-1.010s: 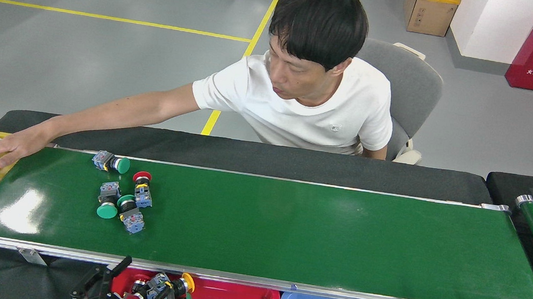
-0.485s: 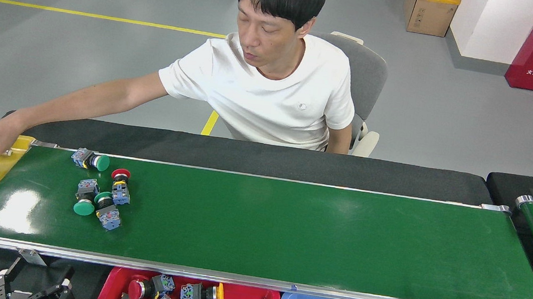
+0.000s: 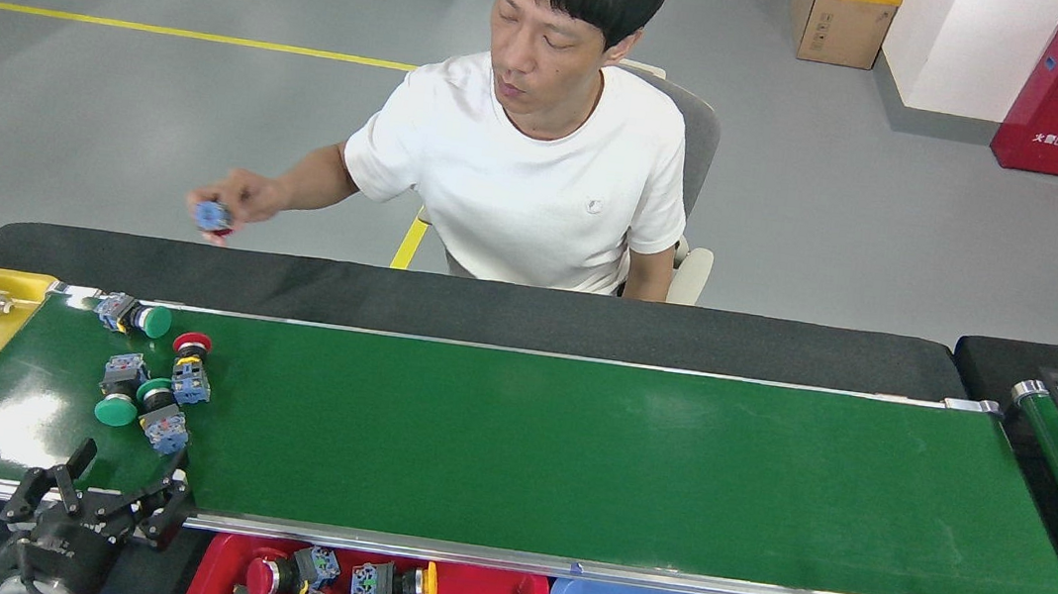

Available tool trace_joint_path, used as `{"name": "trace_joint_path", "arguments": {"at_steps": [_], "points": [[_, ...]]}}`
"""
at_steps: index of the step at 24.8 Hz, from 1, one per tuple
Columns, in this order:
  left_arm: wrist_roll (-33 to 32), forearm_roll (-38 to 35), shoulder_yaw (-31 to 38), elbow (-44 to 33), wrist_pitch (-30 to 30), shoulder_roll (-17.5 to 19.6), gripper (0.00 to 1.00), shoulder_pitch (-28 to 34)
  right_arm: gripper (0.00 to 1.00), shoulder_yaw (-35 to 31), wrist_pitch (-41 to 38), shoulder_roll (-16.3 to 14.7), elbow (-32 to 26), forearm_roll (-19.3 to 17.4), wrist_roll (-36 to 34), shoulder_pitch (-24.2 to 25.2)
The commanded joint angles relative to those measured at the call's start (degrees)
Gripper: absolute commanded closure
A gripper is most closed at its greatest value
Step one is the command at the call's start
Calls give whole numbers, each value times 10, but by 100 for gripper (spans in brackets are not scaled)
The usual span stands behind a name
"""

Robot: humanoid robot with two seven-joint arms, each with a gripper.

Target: Pick switch part from conveyor to tray

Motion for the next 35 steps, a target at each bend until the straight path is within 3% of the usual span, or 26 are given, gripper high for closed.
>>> {"name": "trace_joint_path", "arguments": {"at_steps": [1, 7, 12, 15, 17, 18, 20, 21, 23, 25, 26, 29, 35], "points": [[4, -2, 1, 36, 8, 17, 0, -38, 2, -1, -2, -6, -1, 0, 14, -16], [7, -2, -1, 139, 8, 43, 0, -116, 2, 0, -1, -3, 4, 0, 19, -28], [11, -2, -51, 198, 40, 51, 3, -169, 2, 43, 37, -34, 2, -7, 11, -27], [13, -1, -64, 218, 41, 58, 21, -177, 2, 80, 96, -61, 2, -10, 9, -27], [21, -1, -73, 237, 38, 61, 53, -181, 2, 104, 118, -81, 0, -25, -1, -28], [25, -1, -80, 246, 37, 62, 59, -184, 2, 106, 120, -86, -1, -32, -4, -28], [36, 2, -96, 270, 35, 73, 90, -191, 1, 109, 124, -110, -1, -40, -18, -27], [42, 6, -100, 277, 33, 75, 96, -192, 1, 112, 125, -126, -1, -41, -14, -26], [50, 12, -96, 277, 12, 77, 98, -191, 1, 129, 124, -160, -2, -53, -12, -21], [52, 28, -96, 270, 3, 75, 98, -185, 1, 150, 121, -185, -1, -108, -20, -15], [54, 41, -97, 253, -3, 75, 98, -173, 1, 153, 119, -192, -1, -123, -21, -14], [57, 77, -94, 140, -36, 77, 96, -93, 1, 154, 118, -192, 0, -121, -19, -13], [58, 131, -91, -168, -49, 74, 93, 139, 1, 149, 116, -184, 5, -106, -14, -14]]}}
